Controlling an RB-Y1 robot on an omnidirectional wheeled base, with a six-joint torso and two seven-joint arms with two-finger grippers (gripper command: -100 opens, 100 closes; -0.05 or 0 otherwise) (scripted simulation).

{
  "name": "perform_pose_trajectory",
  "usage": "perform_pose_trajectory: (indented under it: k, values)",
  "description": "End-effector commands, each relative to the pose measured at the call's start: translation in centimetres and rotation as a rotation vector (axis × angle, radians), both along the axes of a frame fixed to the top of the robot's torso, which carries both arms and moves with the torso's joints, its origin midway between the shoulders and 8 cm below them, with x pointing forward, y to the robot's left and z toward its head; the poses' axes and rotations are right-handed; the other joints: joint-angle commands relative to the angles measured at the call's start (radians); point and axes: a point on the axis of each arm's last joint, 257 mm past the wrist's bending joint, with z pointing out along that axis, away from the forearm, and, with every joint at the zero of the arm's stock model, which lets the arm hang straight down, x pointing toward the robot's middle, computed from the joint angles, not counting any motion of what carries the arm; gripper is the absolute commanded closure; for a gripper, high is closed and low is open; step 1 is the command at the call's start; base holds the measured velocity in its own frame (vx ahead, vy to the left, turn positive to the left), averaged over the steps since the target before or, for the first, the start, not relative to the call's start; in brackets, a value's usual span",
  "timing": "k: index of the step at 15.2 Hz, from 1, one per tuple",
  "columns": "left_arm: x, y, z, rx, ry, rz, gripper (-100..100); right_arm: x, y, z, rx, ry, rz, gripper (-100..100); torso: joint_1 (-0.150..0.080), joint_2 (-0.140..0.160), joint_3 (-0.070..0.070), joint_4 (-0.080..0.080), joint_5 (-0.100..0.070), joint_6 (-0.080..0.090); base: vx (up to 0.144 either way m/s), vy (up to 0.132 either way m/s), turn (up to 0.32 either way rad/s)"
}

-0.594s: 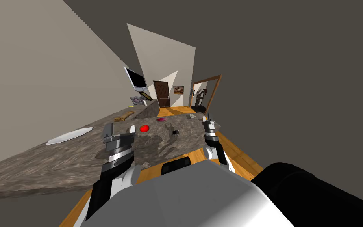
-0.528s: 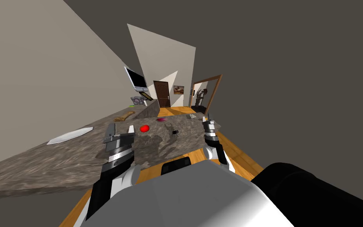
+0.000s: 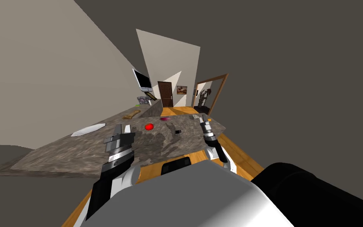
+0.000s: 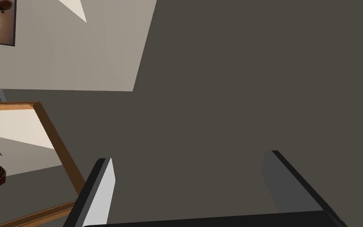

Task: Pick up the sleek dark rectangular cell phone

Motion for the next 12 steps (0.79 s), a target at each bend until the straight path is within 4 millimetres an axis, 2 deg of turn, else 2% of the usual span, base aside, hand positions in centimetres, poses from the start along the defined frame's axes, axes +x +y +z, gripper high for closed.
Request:
perform_pose_trajectory:
  k: [1,4,7,9,10,11,12]
  values:
    - [0.0,0.0,0.0,0.0,0.0,0.0,0,0.4,0.8,-1.0,-0.057,0.025,0.024,-100,0.0,0.0,0.0,0.0,0.0,0.0,0.0,0.033,0.137]
    - [0.0,0.0,0.0,0.0,0.0,0.0,0,0.7,1.6,-1.9,-0.118,0.048,0.051,-100,0.0,0.0,0.0,0.0,0.0,0.0,0.0,0.036,0.142]
    - [0.0,0.0,0.0,0.0,0.0,0.0,0,1.3,2.7,-4.0,-0.208,0.09,0.085,-100,0.0,0.0,0.0,0.0,0.0,0.0,0.002,0.04,0.164]
    - [0.0,0.0,0.0,0.0,0.0,0.0,0,1.3,2.9,-4.0,-0.231,0.094,0.096,-100,0.001,0.0,0.0,0.0,0.0,0.0,0.004,0.036,0.091]
    - [0.0,0.0,0.0,0.0,0.0,0.0,0,1.5,3.4,-5.2,-0.276,0.116,0.112,-100,0.0,0.0,0.0,0.0,0.0,0.0,0.005,0.033,0.136]
    - [0.0,0.0,0.0,0.0,0.0,0.0,0,1.5,3.5,-5.3,-0.293,0.118,0.12,-100,0.0,0.0,0.0,0.0,0.0,0.0,0.004,0.033,0.162]
    - [0.0,0.0,0.0,0.0,0.0,0.0,0,1.7,3.9,-6.5,-0.332,0.14,0.133,-100,0.0,0.0,0.0,0.0,0.0,0.0,0.001,0.042,0.201]
